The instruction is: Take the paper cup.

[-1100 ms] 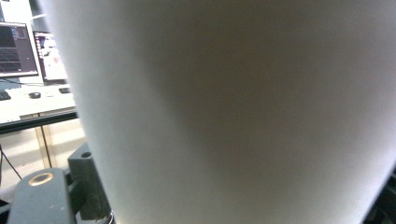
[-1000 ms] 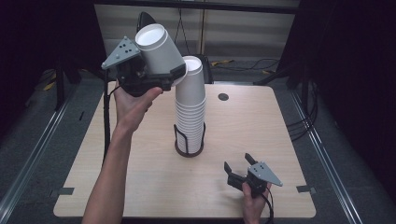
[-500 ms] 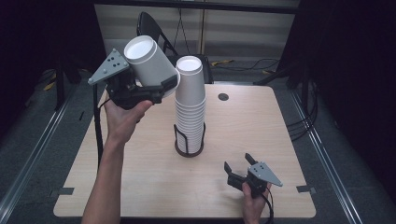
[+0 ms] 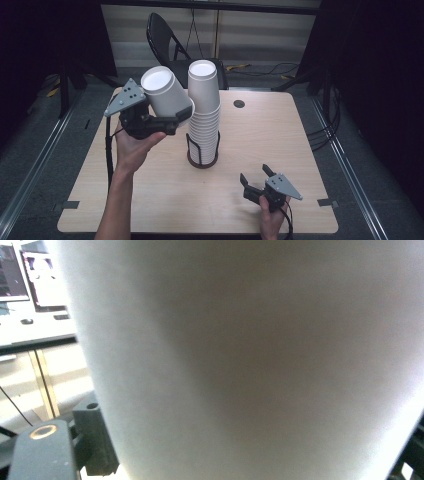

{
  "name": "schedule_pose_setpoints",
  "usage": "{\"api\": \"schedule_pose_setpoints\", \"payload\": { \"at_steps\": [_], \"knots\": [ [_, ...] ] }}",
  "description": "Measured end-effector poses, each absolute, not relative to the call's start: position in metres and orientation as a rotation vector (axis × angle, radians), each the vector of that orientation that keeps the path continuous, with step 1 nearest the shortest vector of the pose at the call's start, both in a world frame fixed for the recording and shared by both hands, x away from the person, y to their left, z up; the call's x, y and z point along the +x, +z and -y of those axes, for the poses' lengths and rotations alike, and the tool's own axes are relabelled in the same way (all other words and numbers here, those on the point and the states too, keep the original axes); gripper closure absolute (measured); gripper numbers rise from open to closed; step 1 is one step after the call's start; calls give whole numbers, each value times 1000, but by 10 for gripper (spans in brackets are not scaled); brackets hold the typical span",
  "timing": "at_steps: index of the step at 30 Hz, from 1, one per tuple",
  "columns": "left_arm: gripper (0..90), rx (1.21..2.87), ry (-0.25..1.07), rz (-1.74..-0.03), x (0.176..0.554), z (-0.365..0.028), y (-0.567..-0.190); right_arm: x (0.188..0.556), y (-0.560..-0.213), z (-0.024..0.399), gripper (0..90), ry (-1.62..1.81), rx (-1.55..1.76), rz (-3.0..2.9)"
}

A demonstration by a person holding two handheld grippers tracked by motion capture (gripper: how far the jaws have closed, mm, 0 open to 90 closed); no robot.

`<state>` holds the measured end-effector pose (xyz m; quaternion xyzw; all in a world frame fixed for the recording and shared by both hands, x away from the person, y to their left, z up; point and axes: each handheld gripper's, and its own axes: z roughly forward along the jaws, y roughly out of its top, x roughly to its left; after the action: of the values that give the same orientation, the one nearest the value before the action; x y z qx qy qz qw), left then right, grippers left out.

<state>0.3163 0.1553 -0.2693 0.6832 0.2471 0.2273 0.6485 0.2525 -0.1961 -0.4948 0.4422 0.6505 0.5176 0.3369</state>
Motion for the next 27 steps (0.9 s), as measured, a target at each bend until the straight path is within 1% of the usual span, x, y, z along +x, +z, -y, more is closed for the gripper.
{"api": "schedule_pose_setpoints", "payload": {
  "at_steps": [4, 17, 21, 27],
  "knots": [
    [136, 1568, 482, -578, 314, -152, -286, 252, -495, 196, 143, 1352, 1152, -1694],
    [136, 1625, 440, -631, 308, -145, -325, 251, -495, 194, 143, 1364, 1119, -1735],
    [135, 1630, 438, -648, 306, -143, -335, 250, -494, 189, 148, 1349, 1105, -1765],
    [135, 1664, 392, -669, 303, -136, -355, 247, -494, 176, 165, 1356, 1066, -1807]
  ]
}}
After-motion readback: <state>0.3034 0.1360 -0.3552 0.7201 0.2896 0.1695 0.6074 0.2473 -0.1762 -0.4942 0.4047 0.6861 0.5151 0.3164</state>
